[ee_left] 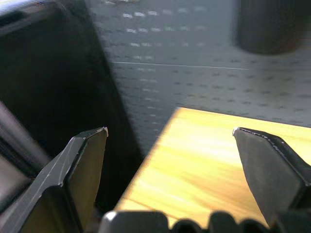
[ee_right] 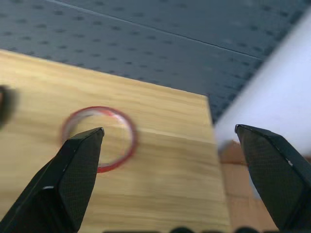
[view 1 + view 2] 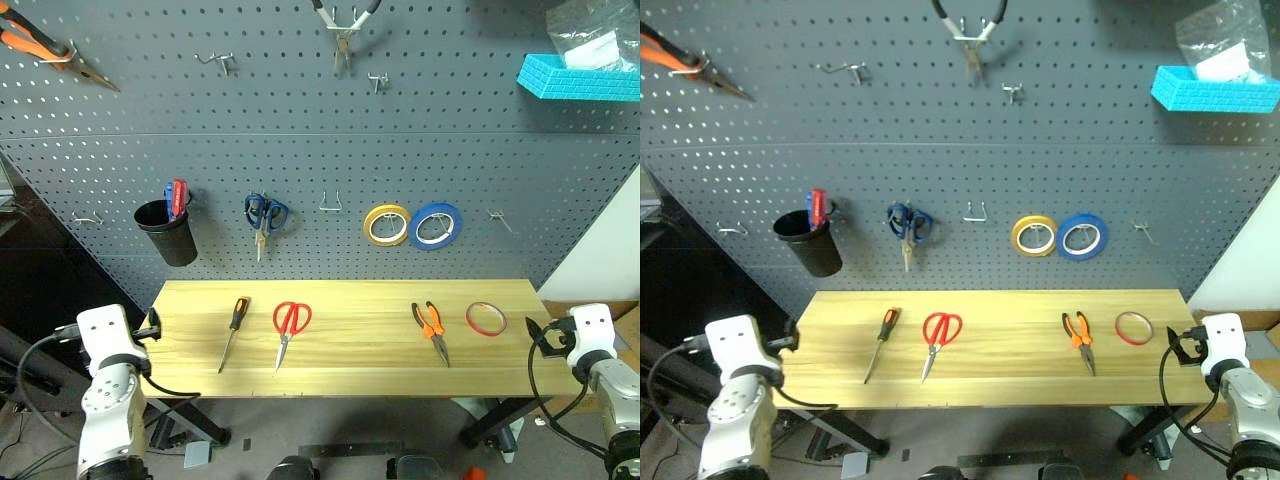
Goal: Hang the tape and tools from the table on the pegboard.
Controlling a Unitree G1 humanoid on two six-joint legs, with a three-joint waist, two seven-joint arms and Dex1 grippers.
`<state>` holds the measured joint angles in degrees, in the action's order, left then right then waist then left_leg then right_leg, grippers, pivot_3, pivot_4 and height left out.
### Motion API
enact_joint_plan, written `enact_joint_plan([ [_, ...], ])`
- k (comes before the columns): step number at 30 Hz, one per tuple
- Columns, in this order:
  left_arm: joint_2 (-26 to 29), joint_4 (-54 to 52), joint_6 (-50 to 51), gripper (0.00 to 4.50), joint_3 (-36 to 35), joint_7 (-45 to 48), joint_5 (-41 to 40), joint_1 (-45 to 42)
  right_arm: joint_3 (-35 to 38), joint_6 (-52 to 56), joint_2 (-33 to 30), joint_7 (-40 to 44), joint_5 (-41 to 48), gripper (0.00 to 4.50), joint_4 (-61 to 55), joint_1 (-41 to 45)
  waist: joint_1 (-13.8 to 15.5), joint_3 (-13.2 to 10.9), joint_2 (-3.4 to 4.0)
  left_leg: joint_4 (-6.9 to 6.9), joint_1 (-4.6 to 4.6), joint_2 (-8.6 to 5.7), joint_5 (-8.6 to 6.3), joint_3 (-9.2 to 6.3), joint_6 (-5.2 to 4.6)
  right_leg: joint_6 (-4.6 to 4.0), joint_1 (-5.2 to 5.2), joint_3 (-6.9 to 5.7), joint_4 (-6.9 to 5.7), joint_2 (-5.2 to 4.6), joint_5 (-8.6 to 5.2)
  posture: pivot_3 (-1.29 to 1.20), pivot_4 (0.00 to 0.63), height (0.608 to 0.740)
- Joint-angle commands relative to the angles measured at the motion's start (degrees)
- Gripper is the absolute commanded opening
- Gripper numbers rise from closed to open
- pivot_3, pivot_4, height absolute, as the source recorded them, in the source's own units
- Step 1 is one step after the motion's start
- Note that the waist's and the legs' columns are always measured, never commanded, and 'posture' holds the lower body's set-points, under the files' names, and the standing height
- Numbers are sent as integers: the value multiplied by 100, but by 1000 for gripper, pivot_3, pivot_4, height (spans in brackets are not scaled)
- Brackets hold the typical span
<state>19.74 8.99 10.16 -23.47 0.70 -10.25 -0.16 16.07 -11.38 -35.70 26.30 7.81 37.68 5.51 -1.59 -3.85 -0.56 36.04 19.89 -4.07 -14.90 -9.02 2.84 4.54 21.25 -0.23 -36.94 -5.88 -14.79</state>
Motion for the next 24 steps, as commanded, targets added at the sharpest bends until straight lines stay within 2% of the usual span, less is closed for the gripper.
enact_joint_plan([
  [1,-20,-827,437,4447,357,209,-32,-34,-41,220,-33,123,71,4500,-1001,-152,-5,-75,-4,0,-2,2,0,1,0,0,-1,-1,-2,0,0,-58,97,740],
  [5,13,-1304,730,4447,929,695,-19,-140,-209,1047,46,342,230,4500,-1977,-338,-24,-248,-6,-2,2,5,-1,4,2,0,4,-2,1,2,0,-90,141,740],
  [8,333,-1544,581,4447,1704,1171,505,-259,-427,1269,28,428,48,4500,-2367,-362,-30,-438,-14,-2,8,9,-2,8,2,-2,10,-2,0,2,-1,-139,195,740],
  [10,518,-1710,583,4447,2154,1658,570,-332,-516,1414,-7,498,4,4500,-2488,-336,-45,-573,-12,0,21,10,-2,7,2,-2,21,-4,1,5,0,-164,224,740],
  [14,648,-2099,1098,4447,2647,2554,172,-615,-607,2001,-113,615,38,4500,-2753,-183,-111,-768,-1,6,99,48,-1,15,0,-33,97,0,0,4,21,-193,269,740],
  [16,642,-2201,1310,4447,2783,3045,-151,-920,-701,2561,-161,590,-13,4500,-2922,-14,-159,-896,-2,9,111,50,-1,19,-1,-35,105,0,-1,3,23,-208,300,740],
  [19,635,-2198,1458,4447,2988,3463,-290,-1397,-823,3205,-157,644,25,4500,-3002,334,-245,-1049,-18,9,117,57,-2,21,-3,-37,111,-6,-2,6,23,-215,322,740],
  [24,688,-2144,1409,4447,3387,4000,-231,-1958,-1059,3521,-75,747,-62,4500,-2098,1304,-413,-1248,-45,10,126,63,-7,52,-13,-37,126,9,-2,5,23,-214,345,740],
])
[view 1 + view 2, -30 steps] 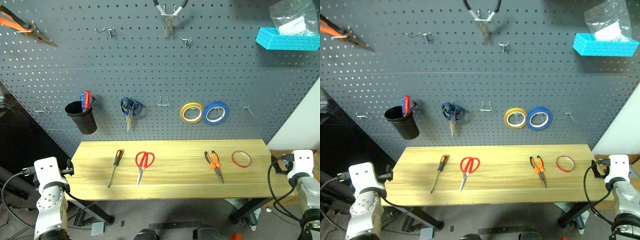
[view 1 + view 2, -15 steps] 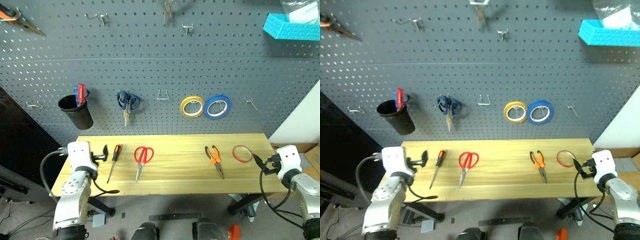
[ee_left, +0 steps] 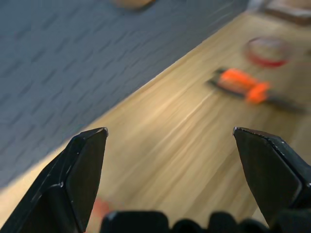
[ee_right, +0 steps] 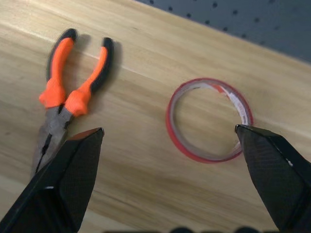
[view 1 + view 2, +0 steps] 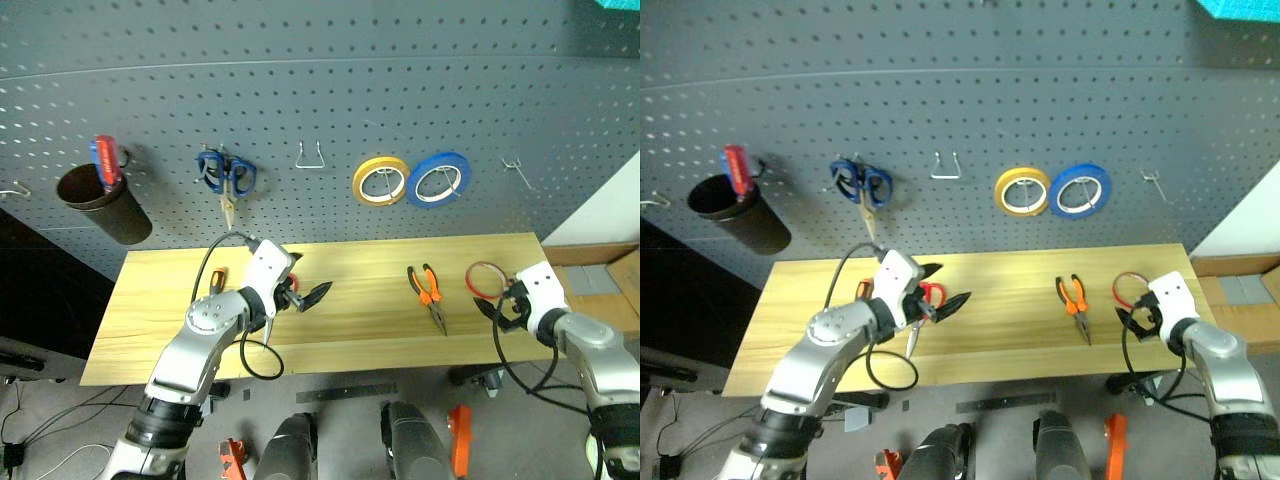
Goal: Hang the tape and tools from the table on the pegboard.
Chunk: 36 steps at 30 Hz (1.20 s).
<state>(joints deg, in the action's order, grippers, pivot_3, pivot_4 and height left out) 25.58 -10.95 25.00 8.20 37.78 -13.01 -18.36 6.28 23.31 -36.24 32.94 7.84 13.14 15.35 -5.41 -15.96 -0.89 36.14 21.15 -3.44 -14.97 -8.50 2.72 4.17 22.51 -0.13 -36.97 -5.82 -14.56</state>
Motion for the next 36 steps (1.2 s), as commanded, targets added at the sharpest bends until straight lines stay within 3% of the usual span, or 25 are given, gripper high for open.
enact_joint_plan([
  [1,143,-176,-95,4447,362,463,69,-212,-186,-29,-3,136,-139,4500,674,565,-57,-74,-23,-1,0,0,-2,7,-3,0,3,4,0,0,0,-212,351,740],
  [5,300,-378,-72,4447,637,858,51,-247,-550,-232,43,283,-435,4500,1763,1288,-118,-134,-37,20,74,9,-4,58,-8,4,86,24,-21,1,6,-195,360,740],
  [14,400,-551,-127,4447,851,1257,67,-264,-1002,-717,246,450,-954,4500,4109,2531,-105,-228,-41,95,179,1,-14,109,-22,47,156,50,-10,-15,42,-168,359,740],
  [18,401,-562,-221,4500,866,1280,191,-292,-1001,-402,275,581,-1002,3572,4739,2871,-100,-228,-42,102,174,3,-24,119,-43,50,155,61,-12,-11,52,-165,356,740],
  [28,359,-518,-240,4500,864,1342,180,-305,-1147,-539,258,572,-1304,37,5050,2941,-99,-228,-43,117,173,6,-24,129,-45,54,154,74,-14,-5,65,-175,351,740],
  [33,328,-505,-286,4500,918,1416,173,-339,-1100,-828,112,388,-1390,37,4538,2802,-99,-228,-42,146,177,6,-27,134,-49,61,153,82,-16,-1,79,-204,346,740],
  [36,247,-427,-296,4500,923,1430,161,-458,-979,-734,-119,445,-1337,37,3342,2304,-83,-230,-39,171,186,3,-35,138,-62,68,154,88,-19,-1,83,-213,342,740],
])
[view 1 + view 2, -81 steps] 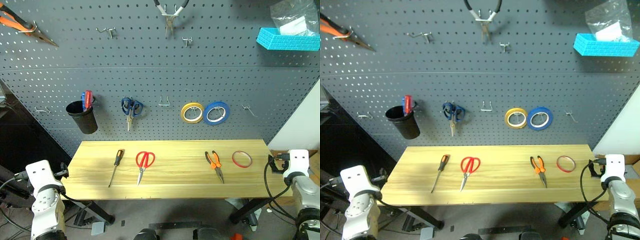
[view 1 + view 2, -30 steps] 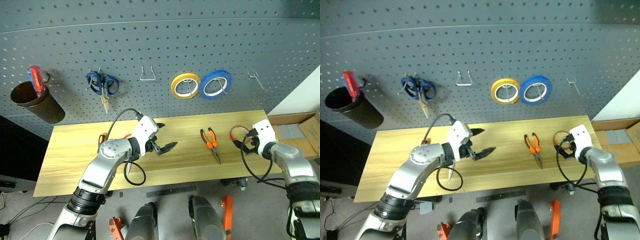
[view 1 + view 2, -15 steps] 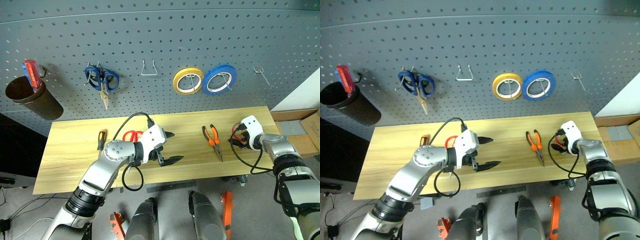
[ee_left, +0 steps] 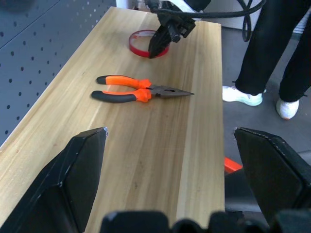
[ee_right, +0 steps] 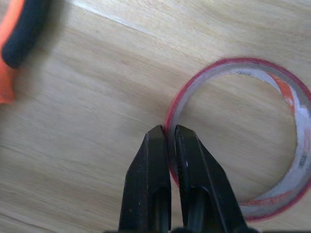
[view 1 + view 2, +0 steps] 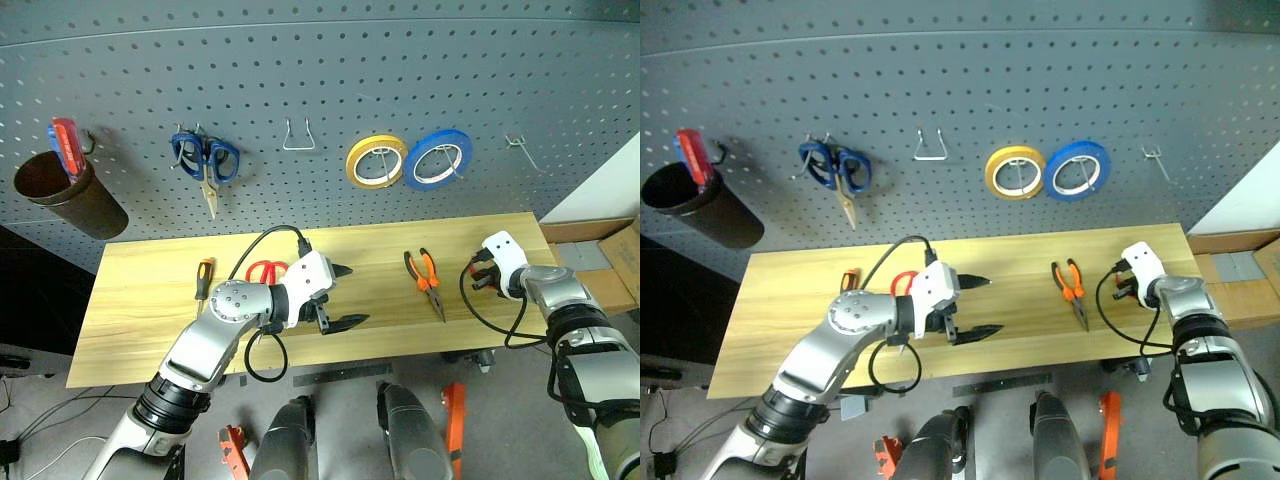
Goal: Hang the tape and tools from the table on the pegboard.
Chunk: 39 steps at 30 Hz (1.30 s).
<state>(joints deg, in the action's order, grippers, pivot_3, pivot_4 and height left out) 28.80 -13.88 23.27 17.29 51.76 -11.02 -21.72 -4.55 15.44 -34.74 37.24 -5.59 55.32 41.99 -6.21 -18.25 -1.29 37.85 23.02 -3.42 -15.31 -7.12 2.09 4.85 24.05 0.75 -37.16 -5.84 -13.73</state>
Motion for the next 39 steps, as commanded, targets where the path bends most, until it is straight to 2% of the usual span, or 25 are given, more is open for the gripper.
enact_joint_plan([
  [1,-110,-107,-128,4500,12,34,-45,-172,203,155,-360,-12,54,37,-1462,-620,2,-4,7,3,2,0,-2,4,-2,3,1,5,1,0,2,-218,341,740],
  [5,-273,-49,-61,4500,-27,31,-150,-409,1072,934,-641,-439,150,37,-4807,-2132,-3,-7,18,4,5,2,-5,12,-7,8,10,15,1,-1,4,-237,338,740],
  [9,-373,46,-110,4500,-9,91,-170,-559,1717,1411,-387,-1070,-105,37,-7367,-3311,-55,-7,18,5,4,6,-7,21,-9,11,11,22,-1,1,5,-284,346,740],
  [12,-471,201,-206,4500,13,141,-161,-679,1837,1820,180,-1636,-292,37,-8930,-3785,-98,-8,17,6,0,12,-7,20,-10,14,9,22,-4,8,7,-319,352,740],
  [15,-590,389,-304,4500,17,157,-135,-789,1640,2049,586,-1970,-465,37,-9782,-3742,-179,-8,17,8,-4,14,-7,21,-11,13,9,27,-7,13,7,-337,356,740],
  [18,-698,497,-369,4500,24,167,-121,-867,1588,2113,683,-2059,-379,37,-9716,-3204,-240,-9,16,13,-6,12,-7,37,-14,19,8,40,0,12,11,-335,353,740],
  [22,-801,559,-347,4500,-61,119,-164,-966,1745,2023,783,-2051,35,37,-8846,-2264,-284,-9,15,12,-9,14,-6,42,-15,12,9,39,-1,12,16,-318,345,740],
  [33,-816,585,-405,4500,-214,-34,-122,-1032,1845,936,1007,-1998,763,37,-6225,-956,-315,-9,15,9,-3,12,-17,56,-34,12,17,45,5,3,17,-267,322,740],
  [39,-835,603,-428,4500,-293,-121,-123,-1061,1781,72,948,-2028,825,37,-4786,-469,-317,-9,15,10,-4,11,-17,61,-34,16,18,49,2,3,20,-260,317,740],
])
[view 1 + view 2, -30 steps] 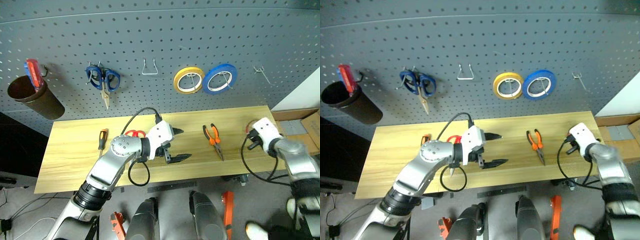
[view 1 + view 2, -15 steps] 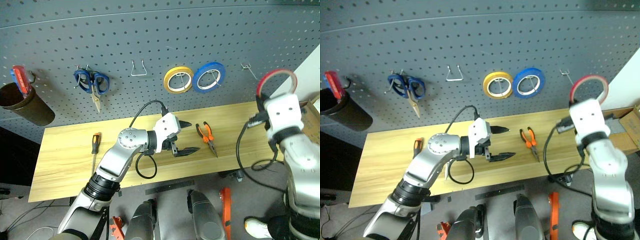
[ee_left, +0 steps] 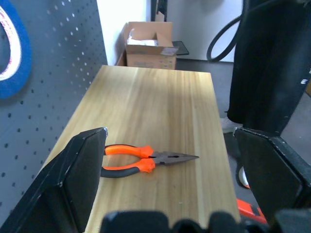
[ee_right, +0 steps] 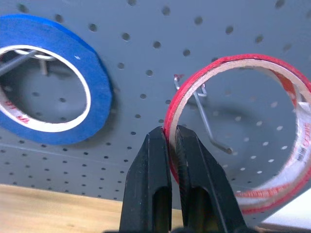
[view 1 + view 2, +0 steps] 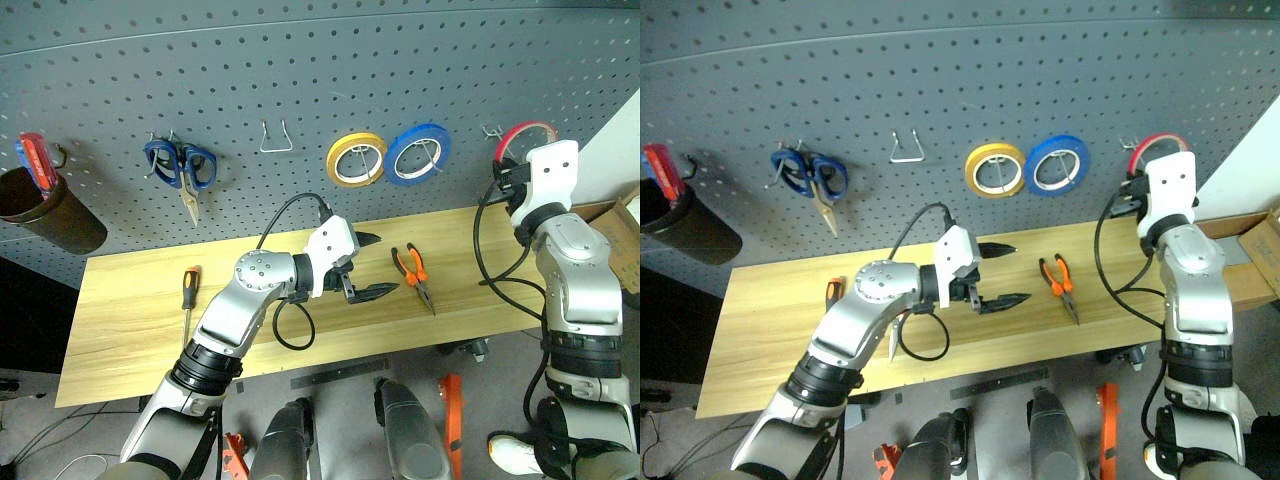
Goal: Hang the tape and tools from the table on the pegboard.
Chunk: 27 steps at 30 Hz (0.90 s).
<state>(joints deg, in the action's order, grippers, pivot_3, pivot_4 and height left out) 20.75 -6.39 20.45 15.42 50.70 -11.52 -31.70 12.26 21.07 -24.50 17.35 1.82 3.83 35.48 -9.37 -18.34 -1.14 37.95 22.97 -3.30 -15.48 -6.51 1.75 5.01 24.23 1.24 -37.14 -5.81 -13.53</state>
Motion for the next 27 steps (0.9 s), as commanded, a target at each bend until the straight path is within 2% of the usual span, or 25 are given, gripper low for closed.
enact_joint_plan([
  [1,-30,-145,-147,4500,-114,-22,-75,-65,136,-597,-61,-72,116,37,531,231,-2,0,0,0,0,-1,0,1,0,0,0,1,0,0,0,-260,317,740],
  [2,-31,-141,-150,4500,-120,-32,-73,-66,162,-675,-54,-109,134,37,663,262,-2,0,0,0,0,-1,0,1,0,0,1,1,1,0,0,-256,313,740],
  [5,-28,-124,-158,4500,-153,-63,-72,-64,164,-842,-31,-178,203,606,837,238,0,0,0,-1,1,0,0,2,0,0,2,2,3,0,0,-252,311,740],
  [9,154,-8,-239,4500,-245,-49,-12,11,-57,-560,94,-288,161,1899,127,-326,6,1,1,-1,2,1,0,4,1,1,4,5,1,0,1,-256,310,740],
  [13,697,290,-676,4500,-251,191,253,168,-430,429,460,-599,45,3210,-1486,-1464,5,2,3,-2,0,5,0,4,1,1,7,6,-5,4,1,-261,316,740],
  [16,1134,556,-1033,4500,-232,430,432,283,-724,1416,829,-853,77,4400,-2472,-2086,-2,2,3,-1,0,1,0,11,0,1,22,29,-20,5,1,-267,323,740],
  [18,1433,784,-1351,4500,-208,599,605,357,-986,2180,1120,-1016,127,4459,-3013,-2414,0,2,3,1,-3,1,0,11,-1,7,29,53,-27,7,5,-267,325,740],
  [21,1601,1052,-1613,4500,-218,681,722,344,-1275,2876,1385,-1183,87,4459,-3325,-2536,0,2,2,1,-12,1,0,25,-1,8,46,80,-50,10,5,-270,323,740],
  [23,1664,1243,-1709,4500,-244,739,766,278,-1482,3232,1592,-1348,11,4459,-3173,-2428,-2,3,1,4,-12,-1,0,30,-2,10,49,87,-53,10,6,-272,319,740],
  [27,1684,1331,-1848,4500,-221,837,841,261,-1509,3295,1850,-1426,58,4459,-2385,-1976,-17,4,-1,5,-4,-1,0,40,-1,11,73,96,-66,10,7,-275,313,740],
])
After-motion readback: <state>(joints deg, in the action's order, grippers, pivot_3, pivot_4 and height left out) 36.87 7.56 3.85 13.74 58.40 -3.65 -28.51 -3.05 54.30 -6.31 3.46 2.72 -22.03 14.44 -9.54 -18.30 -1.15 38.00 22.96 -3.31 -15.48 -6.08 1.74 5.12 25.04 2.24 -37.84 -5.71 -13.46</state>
